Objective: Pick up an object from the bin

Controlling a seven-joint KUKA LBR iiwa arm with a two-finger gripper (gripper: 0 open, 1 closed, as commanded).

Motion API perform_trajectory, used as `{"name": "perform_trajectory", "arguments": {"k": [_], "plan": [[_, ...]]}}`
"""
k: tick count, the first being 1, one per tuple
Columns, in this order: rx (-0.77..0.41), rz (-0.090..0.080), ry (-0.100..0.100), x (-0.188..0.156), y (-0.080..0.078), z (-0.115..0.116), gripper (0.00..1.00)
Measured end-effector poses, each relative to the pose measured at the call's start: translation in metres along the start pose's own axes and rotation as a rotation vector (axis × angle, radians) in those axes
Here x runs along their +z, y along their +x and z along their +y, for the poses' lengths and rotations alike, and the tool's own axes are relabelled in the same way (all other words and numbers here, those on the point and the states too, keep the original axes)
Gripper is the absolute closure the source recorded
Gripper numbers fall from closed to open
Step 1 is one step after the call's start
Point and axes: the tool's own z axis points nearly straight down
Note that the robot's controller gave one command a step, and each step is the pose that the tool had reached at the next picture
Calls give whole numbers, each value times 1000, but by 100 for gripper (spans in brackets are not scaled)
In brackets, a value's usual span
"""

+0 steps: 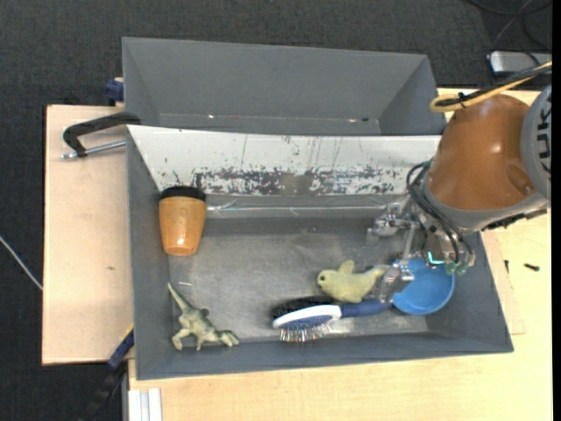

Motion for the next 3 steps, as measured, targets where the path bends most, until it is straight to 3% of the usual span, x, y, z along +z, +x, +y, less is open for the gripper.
{"name": "perform_trajectory", "arguments": {"k": [1, 2, 3], "plan": [[-261, -10, 2, 88, 11, 8, 0], [-263, -11, 2, 88, 11, 8, 100], [-628, -19, 5, -46, 2, 75, 100]]}}
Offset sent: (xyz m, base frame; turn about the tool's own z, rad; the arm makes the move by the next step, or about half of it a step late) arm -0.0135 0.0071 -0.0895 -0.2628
